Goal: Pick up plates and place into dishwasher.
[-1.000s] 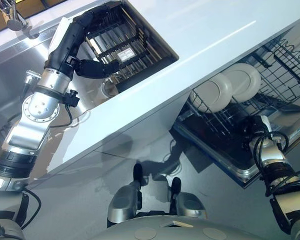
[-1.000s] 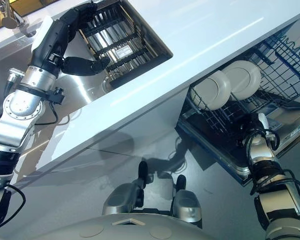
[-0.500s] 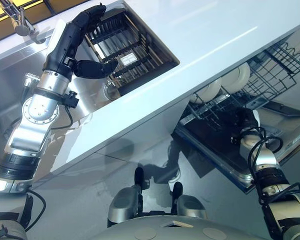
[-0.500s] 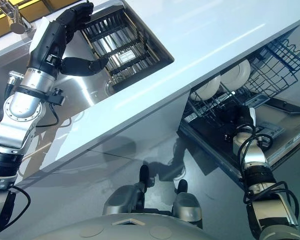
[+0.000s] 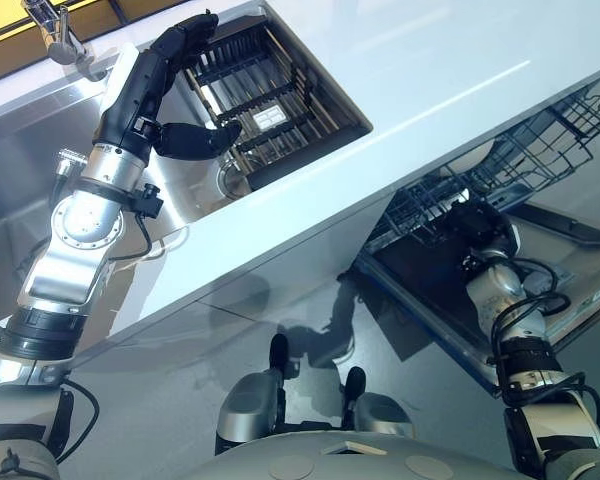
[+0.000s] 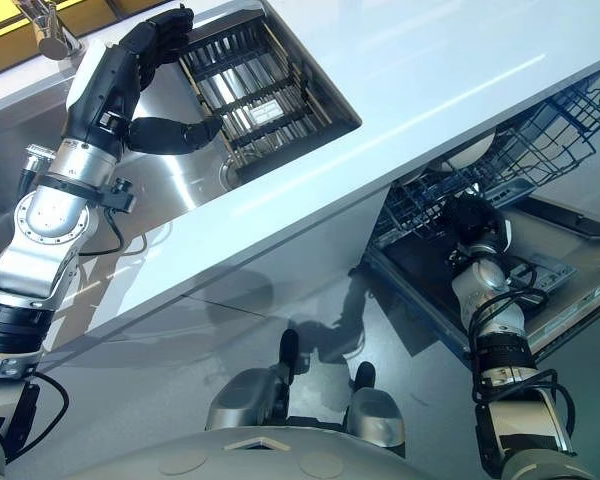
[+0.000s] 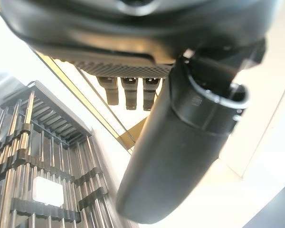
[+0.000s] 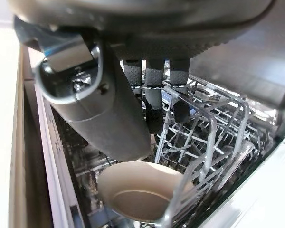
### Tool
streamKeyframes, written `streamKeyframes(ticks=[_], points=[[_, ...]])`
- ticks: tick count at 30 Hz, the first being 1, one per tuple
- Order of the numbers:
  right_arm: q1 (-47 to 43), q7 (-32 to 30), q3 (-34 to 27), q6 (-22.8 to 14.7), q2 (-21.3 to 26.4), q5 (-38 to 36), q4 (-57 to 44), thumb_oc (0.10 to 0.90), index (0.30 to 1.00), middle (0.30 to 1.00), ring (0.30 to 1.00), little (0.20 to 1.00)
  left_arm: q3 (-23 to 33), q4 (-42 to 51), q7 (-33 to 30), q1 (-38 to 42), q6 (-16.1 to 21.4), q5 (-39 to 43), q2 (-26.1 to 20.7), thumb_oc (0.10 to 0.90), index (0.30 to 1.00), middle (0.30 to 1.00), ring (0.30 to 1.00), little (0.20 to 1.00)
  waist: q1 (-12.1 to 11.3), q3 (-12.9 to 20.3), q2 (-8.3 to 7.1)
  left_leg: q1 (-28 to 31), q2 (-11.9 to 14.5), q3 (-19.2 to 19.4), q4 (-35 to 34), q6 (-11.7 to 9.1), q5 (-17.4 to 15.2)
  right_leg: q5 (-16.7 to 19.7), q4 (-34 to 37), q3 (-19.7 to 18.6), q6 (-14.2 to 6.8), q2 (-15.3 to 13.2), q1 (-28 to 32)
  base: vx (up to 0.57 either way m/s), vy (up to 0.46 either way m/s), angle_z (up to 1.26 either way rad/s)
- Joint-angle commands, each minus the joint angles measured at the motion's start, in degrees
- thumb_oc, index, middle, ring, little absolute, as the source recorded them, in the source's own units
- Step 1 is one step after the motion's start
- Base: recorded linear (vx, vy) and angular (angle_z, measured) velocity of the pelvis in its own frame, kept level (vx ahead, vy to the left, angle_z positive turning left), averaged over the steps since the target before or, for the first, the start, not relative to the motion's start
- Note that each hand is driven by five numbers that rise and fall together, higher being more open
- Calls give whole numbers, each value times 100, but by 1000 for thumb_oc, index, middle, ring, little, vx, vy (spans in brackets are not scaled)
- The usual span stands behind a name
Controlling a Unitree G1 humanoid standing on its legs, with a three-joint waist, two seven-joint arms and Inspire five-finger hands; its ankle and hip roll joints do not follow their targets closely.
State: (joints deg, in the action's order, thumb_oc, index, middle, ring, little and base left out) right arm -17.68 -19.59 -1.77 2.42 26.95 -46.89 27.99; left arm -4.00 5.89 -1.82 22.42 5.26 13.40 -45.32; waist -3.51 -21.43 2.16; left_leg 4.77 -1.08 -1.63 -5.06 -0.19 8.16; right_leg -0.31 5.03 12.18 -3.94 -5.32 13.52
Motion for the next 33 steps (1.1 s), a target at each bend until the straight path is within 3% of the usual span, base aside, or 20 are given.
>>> streamKeyframes(ticks=[1, 8, 14, 16, 21, 28, 33], points=[[-1664, 902, 842, -1125, -869, -753, -1117, 100, 300, 300, 300, 200, 185, -20, -87, -113, 613, 90, -30, 800, 900, 900, 900, 900, -454, 1577, -241, 428, -393, 257, 230, 183, -1079, 310, -120, 146, -280, -340, -375, 2, 52, 2], [-1745, -293, 862, -1147, -336, 977, -869, 100, 300, 300, 300, 200, 102, 11, -180, -150, 661, 216, -51, 800, 900, 900, 900, 900, -480, 1666, -286, 431, -400, 194, 142, 178, -1025, 333, -81, 167, -292, -342, -384, -35, 51, 6], [-1156, -1291, 252, -1419, 394, 2258, -1341, 100, 300, 300, 300, 200, 362, 83, -258, -589, 798, 214, -28, 800, 900, 900, 900, 900, -322, 1672, -313, 444, -405, 191, 47, 196, -996, 343, -127, 52, -326, -311, -453, -45, 45, 5], [-990, -1563, -14, -1343, 687, 2885, -1467, 100, 300, 300, 300, 200, 450, 48, -292, -706, 872, 220, -36, 800, 900, 900, 900, 900, -247, 1669, -317, 448, -420, 193, 9, 194, -987, 357, -155, 7, -347, -295, -498, -45, 52, 2], [-794, -1362, -222, -877, 1328, 3748, -1509, 100, 300, 300, 300, 200, 692, 30, -280, -876, 945, 372, -123, 800, 900, 900, 900, 900, -145, 1664, -354, 453, -415, 244, 6, 175, -1005, 368, -176, -74, -382, -290, -544, -38, 35, 0], [-420, -173, -148, -172, 2421, 4861, -1172, 100, 300, 300, 300, 200, 943, 11, -242, -981, 965, 480, -249, 800, 900, 900, 900, 900, -35, 1658, -459, 383, -397, 298, 6, 143, -961, 391, -203, -201, -409, -262, -635, -49, 19, -3], [-209, 414, -171, 382, 2783, 5285, -1003, 100, 300, 300, 300, 200, 1040, 82, -264, -1051, 951, 396, -258, 800, 900, 900, 900, 900, 7, 1647, -525, 325, -398, 299, 6, 131, -943, 400, -207, -243, -406, -235, -676, -55, 9, -11]])
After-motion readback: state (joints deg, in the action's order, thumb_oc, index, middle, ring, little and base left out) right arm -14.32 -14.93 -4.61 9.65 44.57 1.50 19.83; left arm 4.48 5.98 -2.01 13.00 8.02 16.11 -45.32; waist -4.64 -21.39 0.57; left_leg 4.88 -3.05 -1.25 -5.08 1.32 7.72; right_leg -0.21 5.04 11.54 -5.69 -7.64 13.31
